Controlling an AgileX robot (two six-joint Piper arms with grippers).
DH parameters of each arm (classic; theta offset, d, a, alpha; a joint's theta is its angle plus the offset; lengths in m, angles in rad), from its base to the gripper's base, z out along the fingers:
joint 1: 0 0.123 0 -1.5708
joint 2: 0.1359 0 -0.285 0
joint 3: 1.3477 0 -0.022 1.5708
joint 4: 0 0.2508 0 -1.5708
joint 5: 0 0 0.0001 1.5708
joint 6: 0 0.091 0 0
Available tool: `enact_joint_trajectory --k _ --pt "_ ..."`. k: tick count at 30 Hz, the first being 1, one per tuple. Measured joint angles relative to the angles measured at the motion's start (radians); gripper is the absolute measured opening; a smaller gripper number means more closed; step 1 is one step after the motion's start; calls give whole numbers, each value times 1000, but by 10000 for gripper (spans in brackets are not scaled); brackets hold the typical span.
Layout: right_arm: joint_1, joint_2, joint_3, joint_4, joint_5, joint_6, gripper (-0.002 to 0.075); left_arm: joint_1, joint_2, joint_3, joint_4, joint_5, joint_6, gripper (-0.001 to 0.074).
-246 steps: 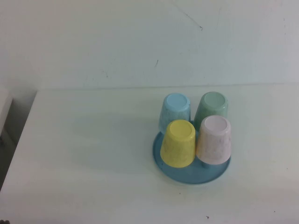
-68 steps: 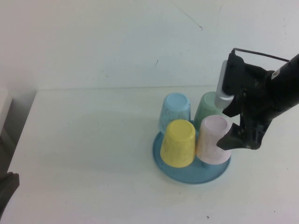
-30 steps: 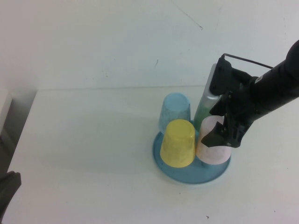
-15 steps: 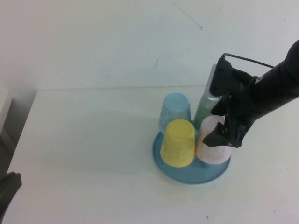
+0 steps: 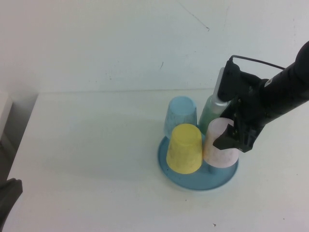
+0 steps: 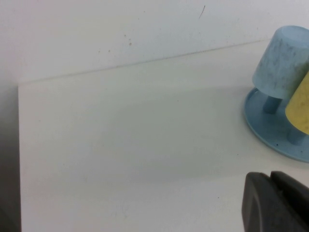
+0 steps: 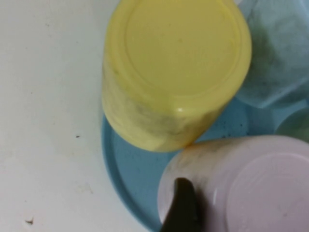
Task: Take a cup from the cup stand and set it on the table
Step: Pick up the cup from the rack, then hand over the cup
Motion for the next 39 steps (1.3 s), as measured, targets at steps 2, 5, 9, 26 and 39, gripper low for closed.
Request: enact_joint_trajectory --k 2,5,9,26,39 --pt "0 0 0 0 0 2 557 0 0 0 0 0 0 -3" --pt "0 -2 -10 0 0 29 557 0 0 0 0 0 0 -3" --pt "0 -21 -41 -1 2 89 557 0 0 0 0 0 0 -3" --pt "0 -282 -124 245 87 179 557 0 0 0 -616 14 -1 -2" --pt "62 -192 -131 784 438 65 557 0 0 0 -1222 90 383 318"
